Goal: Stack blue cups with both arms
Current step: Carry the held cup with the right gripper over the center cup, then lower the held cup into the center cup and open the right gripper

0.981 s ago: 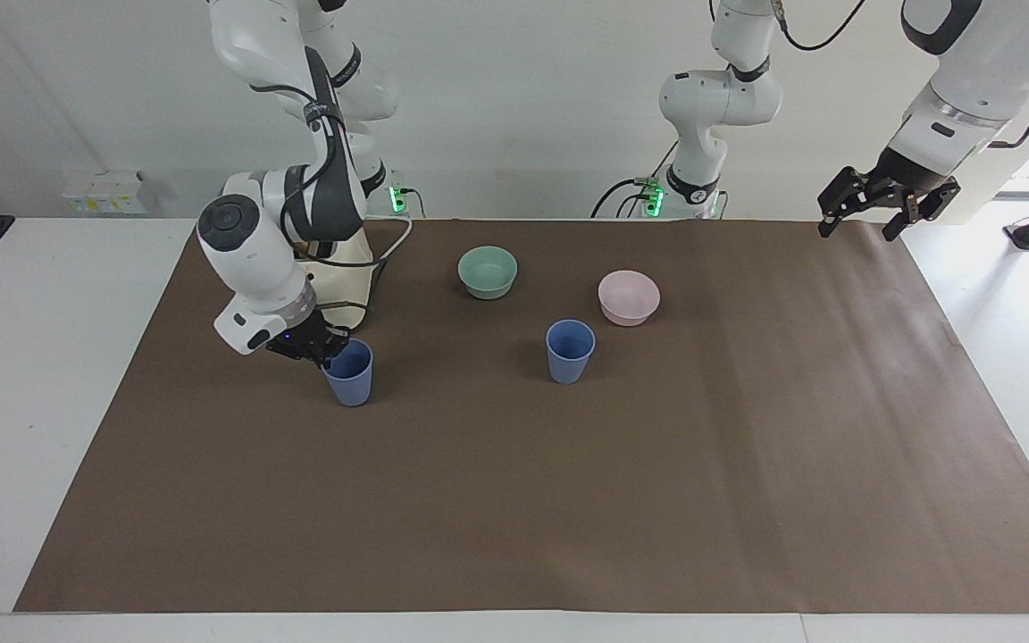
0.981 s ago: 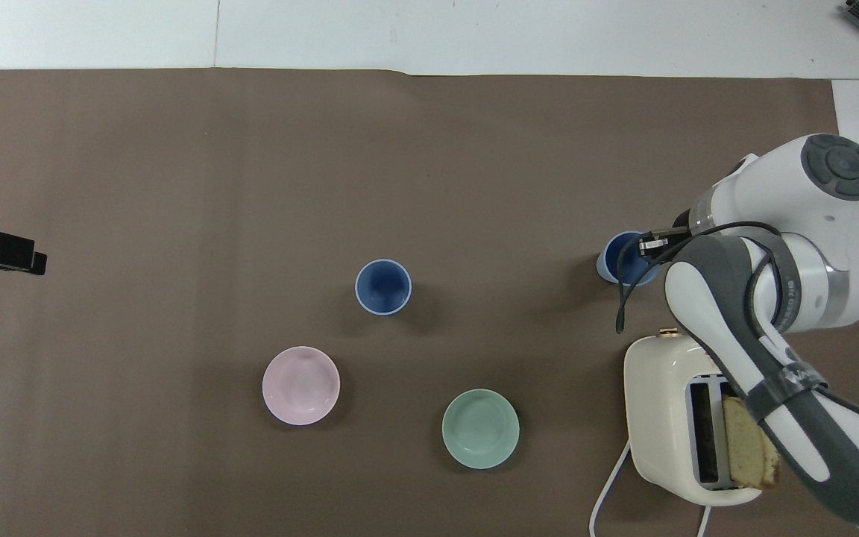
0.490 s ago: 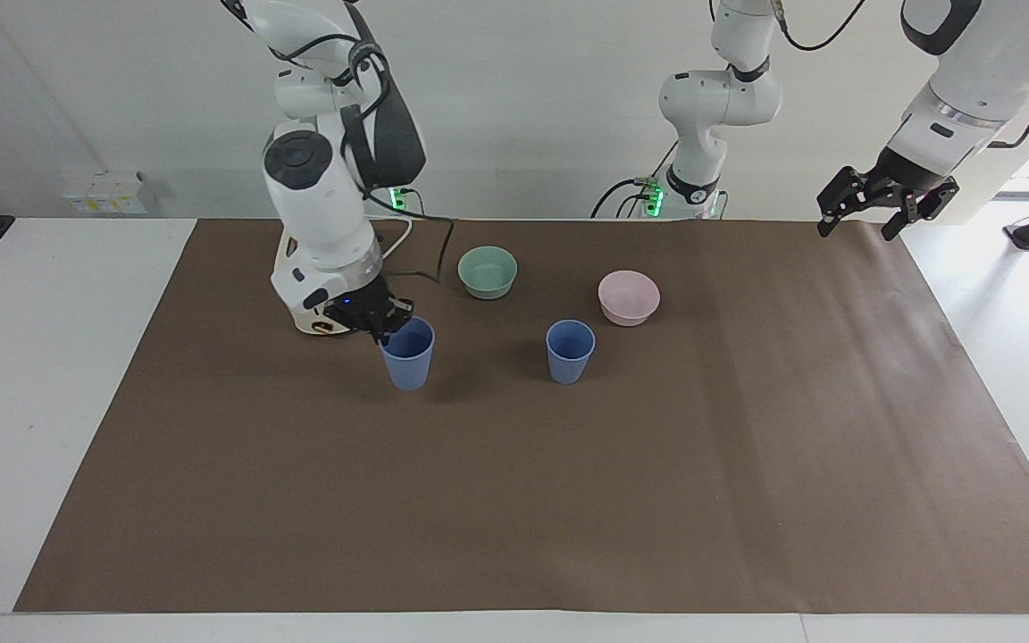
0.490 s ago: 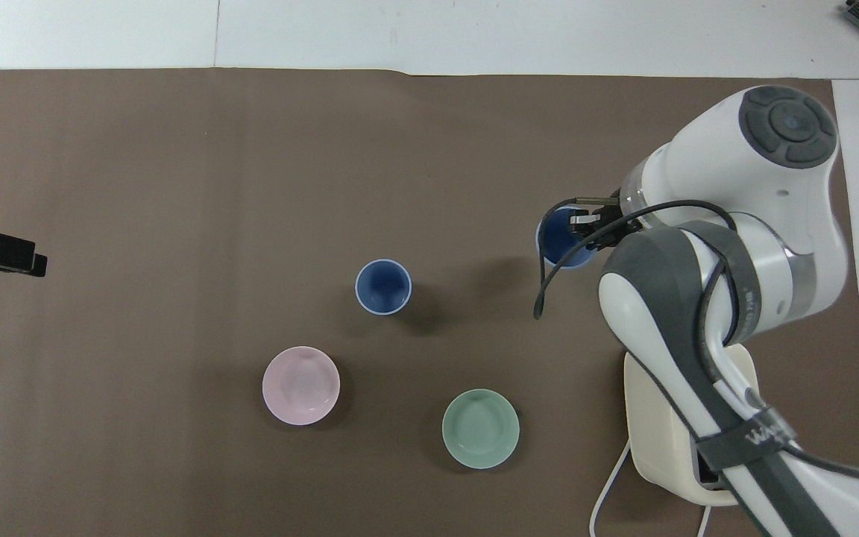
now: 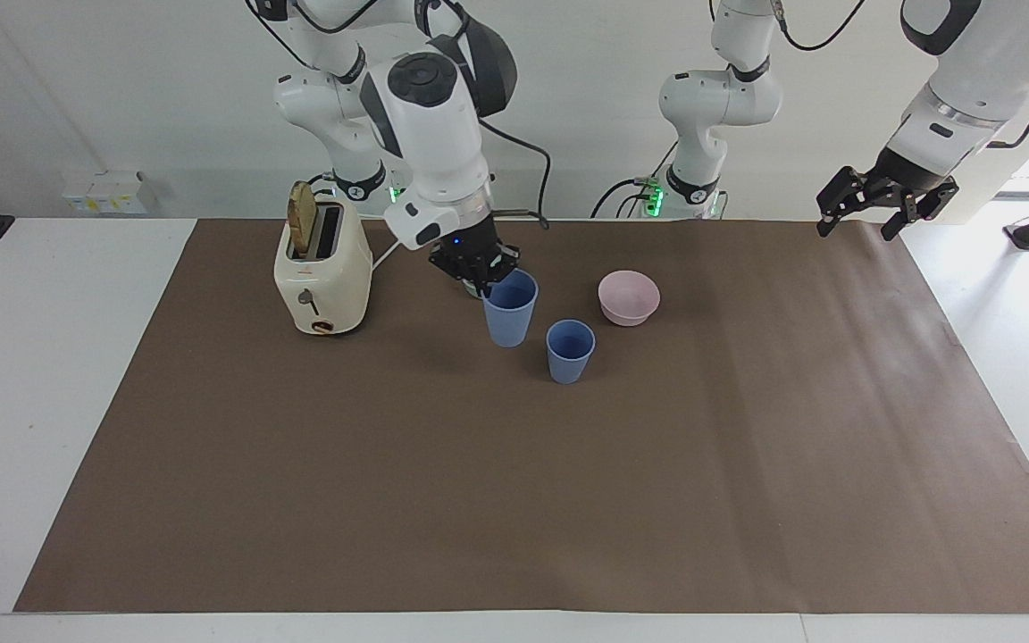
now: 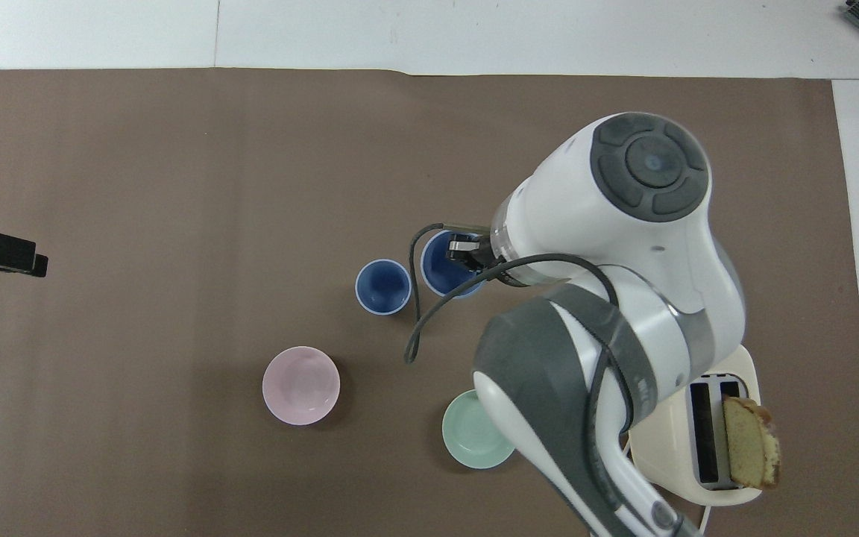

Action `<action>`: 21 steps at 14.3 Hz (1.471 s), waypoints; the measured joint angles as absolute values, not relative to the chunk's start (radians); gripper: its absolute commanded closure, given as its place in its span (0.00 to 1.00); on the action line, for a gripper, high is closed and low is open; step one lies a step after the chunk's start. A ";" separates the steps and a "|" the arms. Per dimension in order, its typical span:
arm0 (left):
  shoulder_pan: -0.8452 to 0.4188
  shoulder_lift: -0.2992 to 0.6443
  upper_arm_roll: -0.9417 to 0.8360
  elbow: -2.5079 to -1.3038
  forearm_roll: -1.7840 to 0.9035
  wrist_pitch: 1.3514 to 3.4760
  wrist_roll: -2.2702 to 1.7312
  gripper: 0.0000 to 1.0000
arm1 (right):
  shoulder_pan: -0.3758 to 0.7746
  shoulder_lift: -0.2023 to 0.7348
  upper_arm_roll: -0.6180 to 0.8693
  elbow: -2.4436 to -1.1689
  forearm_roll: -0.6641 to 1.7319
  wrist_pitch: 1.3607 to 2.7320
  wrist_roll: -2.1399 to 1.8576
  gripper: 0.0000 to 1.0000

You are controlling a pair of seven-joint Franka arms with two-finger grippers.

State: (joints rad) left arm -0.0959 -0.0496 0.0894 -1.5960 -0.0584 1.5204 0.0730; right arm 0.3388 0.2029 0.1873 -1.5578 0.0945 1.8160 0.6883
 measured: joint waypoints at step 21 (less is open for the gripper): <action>-0.096 -0.050 0.088 -1.596 -0.058 1.520 0.073 0.00 | 0.440 0.312 0.182 -1.551 0.120 1.949 0.784 1.00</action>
